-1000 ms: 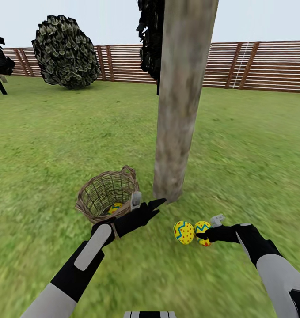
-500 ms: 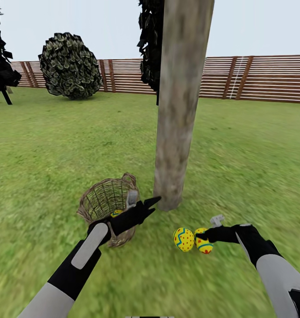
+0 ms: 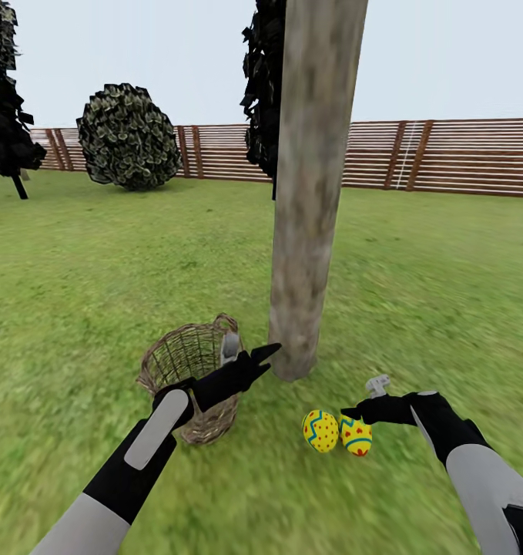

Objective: Take the three Easter eggs out of the wicker basket on the lawn in the garden, then place them on the lawn next to a single tree (choose any tree) so that all three eggs are next to the same tree and none are left in the basket.

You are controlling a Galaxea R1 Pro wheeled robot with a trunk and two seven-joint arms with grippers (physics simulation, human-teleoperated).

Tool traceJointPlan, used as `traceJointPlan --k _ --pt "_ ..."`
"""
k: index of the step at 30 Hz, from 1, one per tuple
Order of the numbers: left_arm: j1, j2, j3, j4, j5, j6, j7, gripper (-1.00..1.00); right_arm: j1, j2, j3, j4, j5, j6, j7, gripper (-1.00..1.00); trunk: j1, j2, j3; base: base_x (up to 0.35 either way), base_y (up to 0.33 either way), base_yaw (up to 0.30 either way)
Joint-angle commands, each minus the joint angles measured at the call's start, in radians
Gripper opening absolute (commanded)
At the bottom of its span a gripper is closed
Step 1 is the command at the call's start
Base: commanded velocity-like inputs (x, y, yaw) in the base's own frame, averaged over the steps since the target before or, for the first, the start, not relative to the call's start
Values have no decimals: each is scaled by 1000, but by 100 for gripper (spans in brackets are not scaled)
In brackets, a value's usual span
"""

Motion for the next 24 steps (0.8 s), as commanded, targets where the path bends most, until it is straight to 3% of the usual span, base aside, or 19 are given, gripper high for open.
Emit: traceJointPlan --k 1,24 --pt "-1 0 0 0 2 3 -1 100 0 1 -7 -1 7 7 7 100 -4 7 2 0 0 0" --pt "0 0 26 3 3 3 -3 100 0 3 -7 3 6 5 4 100 -92 168 50 0 0 0"
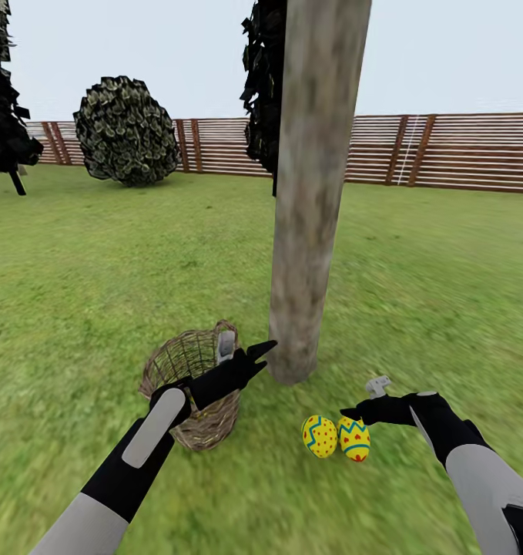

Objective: Take the three Easter eggs out of the wicker basket on the lawn in the garden, then place them on the lawn next to a single tree (choose any tree) so that all three eggs are next to the same tree and none are left in the basket.

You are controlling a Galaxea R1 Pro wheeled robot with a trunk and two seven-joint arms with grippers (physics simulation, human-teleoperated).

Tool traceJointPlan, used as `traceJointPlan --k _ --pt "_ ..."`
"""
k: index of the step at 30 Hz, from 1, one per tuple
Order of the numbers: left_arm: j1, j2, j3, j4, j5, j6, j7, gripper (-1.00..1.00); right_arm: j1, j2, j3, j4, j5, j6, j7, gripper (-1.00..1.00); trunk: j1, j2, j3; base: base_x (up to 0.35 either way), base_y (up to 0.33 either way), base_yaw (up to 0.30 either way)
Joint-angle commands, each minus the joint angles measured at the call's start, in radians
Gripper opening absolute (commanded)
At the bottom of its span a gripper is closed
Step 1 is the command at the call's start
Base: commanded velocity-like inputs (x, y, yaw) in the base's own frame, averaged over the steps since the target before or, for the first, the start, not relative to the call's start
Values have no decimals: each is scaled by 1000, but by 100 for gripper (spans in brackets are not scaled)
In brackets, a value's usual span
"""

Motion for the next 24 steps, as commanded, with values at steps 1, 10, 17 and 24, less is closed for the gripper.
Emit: traceJointPlan --k 1,10,17,24 --pt "-1 0 0 0 2 3 -1 100 0 1 -7 -2 7 7 7 100 -4 7 1 0 0 0" --pt "-1 0 0 1 2 3 -1 100 0 1 -7 -2 7 7 6 100 -39 70 15 0 0 0" --pt "-1 1 0 2 3 1 -3 100 0 1 -7 -2 7 7 6 100 -54 98 16 0 0 0" --pt "-1 1 18 22 4 -2 -5 100 0 1 -7 -2 7 7 5 100 -54 98 6 3 4 0"
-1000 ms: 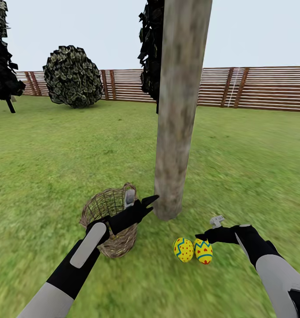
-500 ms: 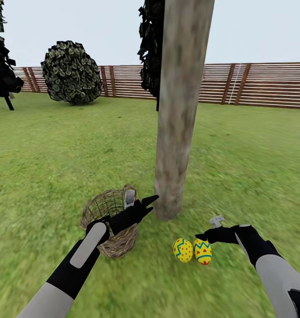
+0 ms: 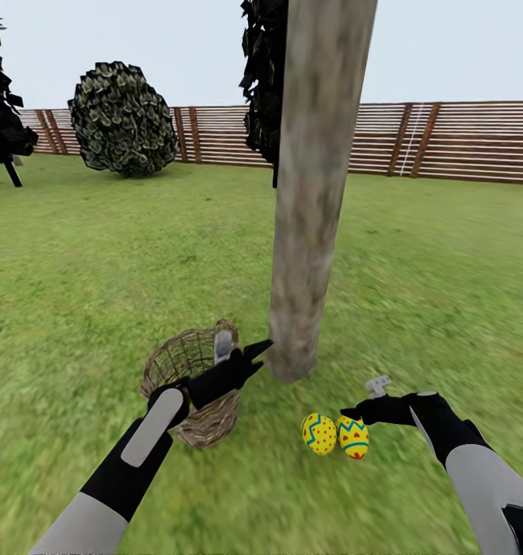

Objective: Take the three Easter eggs out of the wicker basket on the lawn in the garden, then place them on the lawn next to a single tree (choose any tree) so that all three eggs are next to the same tree and none are left in the basket.

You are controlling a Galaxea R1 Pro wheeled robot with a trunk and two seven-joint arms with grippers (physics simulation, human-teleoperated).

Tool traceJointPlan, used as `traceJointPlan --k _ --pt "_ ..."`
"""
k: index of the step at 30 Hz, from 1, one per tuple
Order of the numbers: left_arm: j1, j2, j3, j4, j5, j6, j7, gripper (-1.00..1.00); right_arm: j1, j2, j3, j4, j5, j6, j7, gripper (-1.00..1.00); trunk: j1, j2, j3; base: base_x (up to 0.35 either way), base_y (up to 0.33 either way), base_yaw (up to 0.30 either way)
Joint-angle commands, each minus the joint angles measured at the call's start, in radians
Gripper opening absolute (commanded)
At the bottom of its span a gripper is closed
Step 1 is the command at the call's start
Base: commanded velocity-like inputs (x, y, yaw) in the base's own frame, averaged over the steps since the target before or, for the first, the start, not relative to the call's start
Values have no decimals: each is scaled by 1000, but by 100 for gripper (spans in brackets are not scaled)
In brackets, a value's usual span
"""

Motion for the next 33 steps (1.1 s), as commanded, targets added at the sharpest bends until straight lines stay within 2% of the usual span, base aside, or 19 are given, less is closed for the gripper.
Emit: traceJointPlan --k 1,2,6,20,33 --pt "-1 0 3 11 4 3 -2 100 0 1 -7 -2 7 7 7 100 0 0 -1 67 91 0" --pt "-1 -1 18 29 6 3 -2 100 0 1 -7 -2 7 7 8 100 0 0 -2 146 215 0" --pt "0 -1 29 36 6 3 -2 100 0 1 -7 -2 7 6 9 100 0 0 -2 166 245 0" --pt "0 -1 30 39 6 4 -2 100 0 -1 -7 -2 7 4 12 100 0 0 -2 165 263 0" --pt "-1 -1 30 40 6 3 -2 100 0 -3 -7 -3 5 6 17 100 0 0 -2 13 301 0"
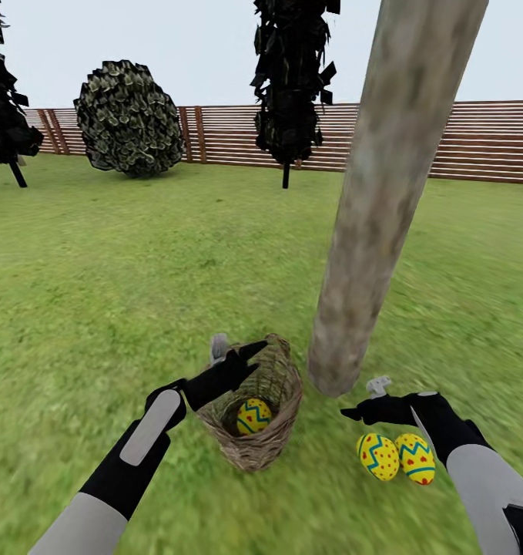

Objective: Take the three Easter eggs out of the wicker basket on the lawn in the garden, then place them on the lawn next to a single tree (choose any tree) so that all three eggs are next to the same tree and none are left in the basket.

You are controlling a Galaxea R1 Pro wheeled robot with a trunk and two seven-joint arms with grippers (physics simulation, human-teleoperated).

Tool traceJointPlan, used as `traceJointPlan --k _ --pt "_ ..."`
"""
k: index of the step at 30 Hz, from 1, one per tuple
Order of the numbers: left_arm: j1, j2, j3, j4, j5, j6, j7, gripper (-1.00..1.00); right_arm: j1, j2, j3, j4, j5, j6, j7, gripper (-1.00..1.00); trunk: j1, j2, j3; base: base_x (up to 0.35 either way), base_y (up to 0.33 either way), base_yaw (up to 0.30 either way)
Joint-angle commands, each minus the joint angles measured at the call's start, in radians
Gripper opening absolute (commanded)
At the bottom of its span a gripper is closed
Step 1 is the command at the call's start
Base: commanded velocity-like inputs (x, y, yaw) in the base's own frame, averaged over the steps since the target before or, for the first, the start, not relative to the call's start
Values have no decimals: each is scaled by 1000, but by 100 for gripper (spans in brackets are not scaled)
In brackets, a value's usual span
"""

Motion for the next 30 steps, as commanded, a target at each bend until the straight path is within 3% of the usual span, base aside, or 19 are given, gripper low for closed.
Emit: traceJointPlan --k 1,4,8,11,12,15,20,26,28,30 --pt "0 0 0 1 3 3 -2 100 -1 1 -8 -2 7 8 8 100 0 0 -1 0 304 0" --pt "0 0 1 5 2 3 -2 100 -1 -2 -9 -7 -4 10 10 100 0 0 -1 67 288 0" --pt "0 0 2 15 1 3 -2 100 -1 -4 -7 -12 -93 13 20 100 0 0 -1 228 224 0" --pt "-1 0 3 17 1 3 -2 100 -1 -6 -9 -18 -120 21 50 100 0 0 -1 270 198 0" --pt "0 0 3 19 1 3 -2 100 -1 -7 -10 -43 -127 81 81 100 0 0 -1 277 190 0" --pt "0 -2 3 22 0 2 -2 100 0 -4 -7 -153 -129 207 112 100 0 0 -1 278 186 0" --pt "0 -2 2 24 0 0 -2 100 -1 4 -4 -249 -128 335 123 100 0 0 -1 246 160 0" --pt "0 0 2 24 0 -2 -2 100 -1 6 0 -283 -125 388 124 100 0 0 -1 35 22 0" --pt "0 -2 2 24 0 -3 -2 100 -1 24 8 -283 -121 398 122 100 0 0 -1 3 2 0" --pt "-1 -3 2 24 0 -3 -2 100 0 62 24 -280 -115 402 114 100 0 0 -1 1 0 0"
